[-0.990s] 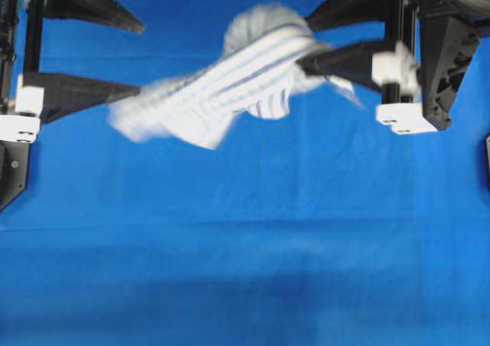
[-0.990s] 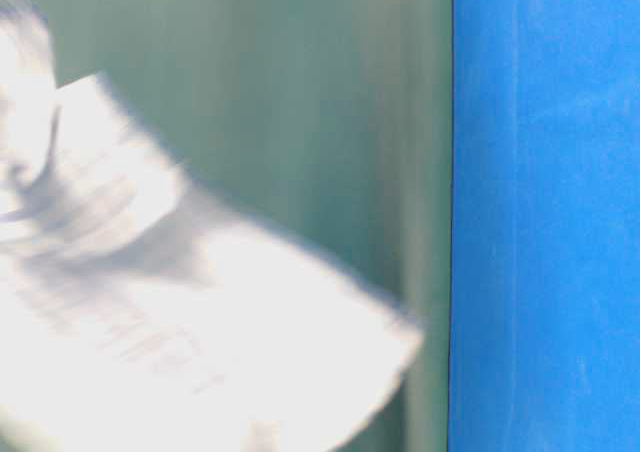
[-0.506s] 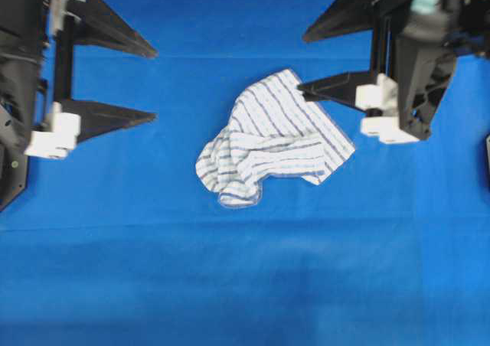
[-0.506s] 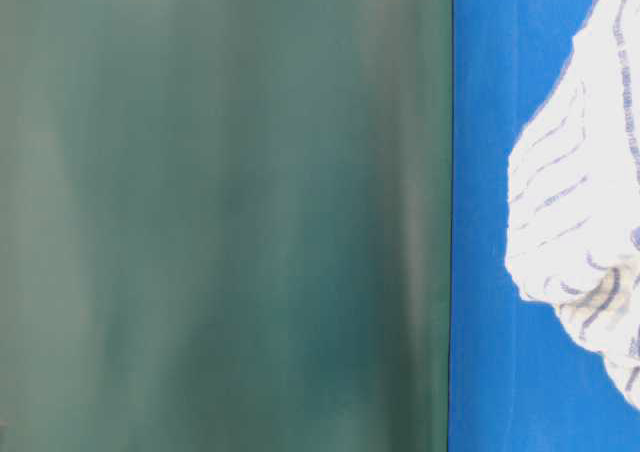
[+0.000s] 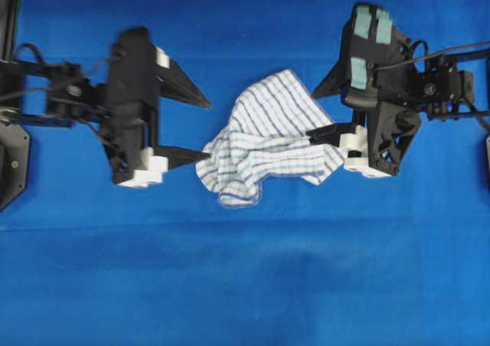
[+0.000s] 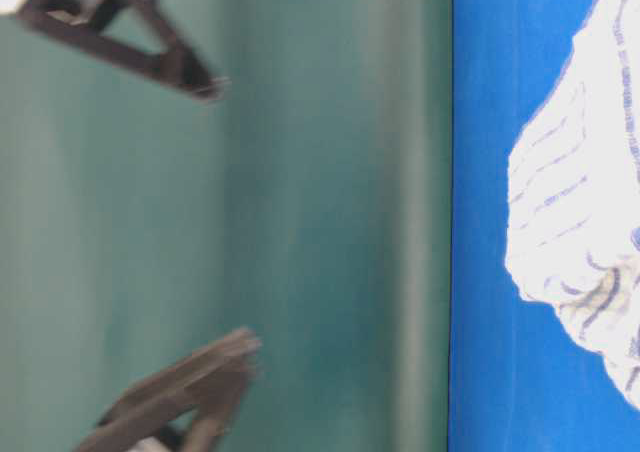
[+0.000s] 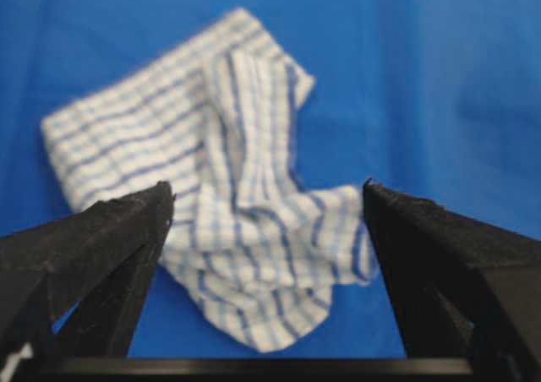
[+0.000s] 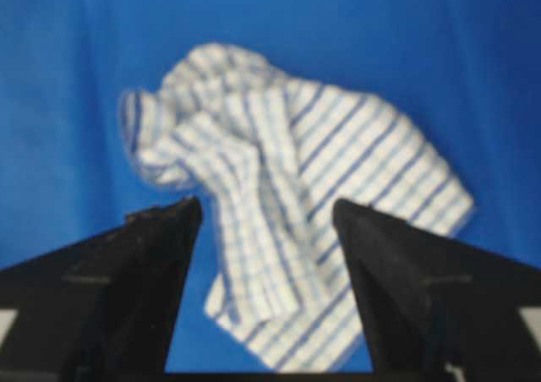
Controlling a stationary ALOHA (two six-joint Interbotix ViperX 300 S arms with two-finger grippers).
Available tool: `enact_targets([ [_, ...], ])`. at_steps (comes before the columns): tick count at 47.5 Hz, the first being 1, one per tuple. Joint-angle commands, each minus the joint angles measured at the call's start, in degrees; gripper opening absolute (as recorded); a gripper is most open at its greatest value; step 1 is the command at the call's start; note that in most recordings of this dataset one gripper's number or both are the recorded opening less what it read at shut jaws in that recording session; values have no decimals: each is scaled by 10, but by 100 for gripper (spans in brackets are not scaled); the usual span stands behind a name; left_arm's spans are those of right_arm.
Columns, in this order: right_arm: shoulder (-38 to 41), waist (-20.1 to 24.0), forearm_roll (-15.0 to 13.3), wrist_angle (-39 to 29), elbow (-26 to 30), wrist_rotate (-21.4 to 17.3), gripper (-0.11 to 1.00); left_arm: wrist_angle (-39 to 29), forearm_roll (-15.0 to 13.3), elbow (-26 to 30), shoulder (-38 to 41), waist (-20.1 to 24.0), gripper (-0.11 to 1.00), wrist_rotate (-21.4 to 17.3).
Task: Lift the towel with both arms.
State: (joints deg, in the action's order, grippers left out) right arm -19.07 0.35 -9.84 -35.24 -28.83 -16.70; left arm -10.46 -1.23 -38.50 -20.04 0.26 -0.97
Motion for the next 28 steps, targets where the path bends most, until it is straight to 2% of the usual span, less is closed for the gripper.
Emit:
enact_targets([
  [1, -2, 2, -1, 36, -26, -5, 66, 25, -1, 4, 30, -13, 88, 0],
  [17, 70, 4, 0, 156, -113, -13, 66, 91, -1, -7, 149, -37, 88, 0],
  [28, 143, 8, 0, 225, -128, -13, 66, 150, -2, -8, 215, -53, 88, 1],
])
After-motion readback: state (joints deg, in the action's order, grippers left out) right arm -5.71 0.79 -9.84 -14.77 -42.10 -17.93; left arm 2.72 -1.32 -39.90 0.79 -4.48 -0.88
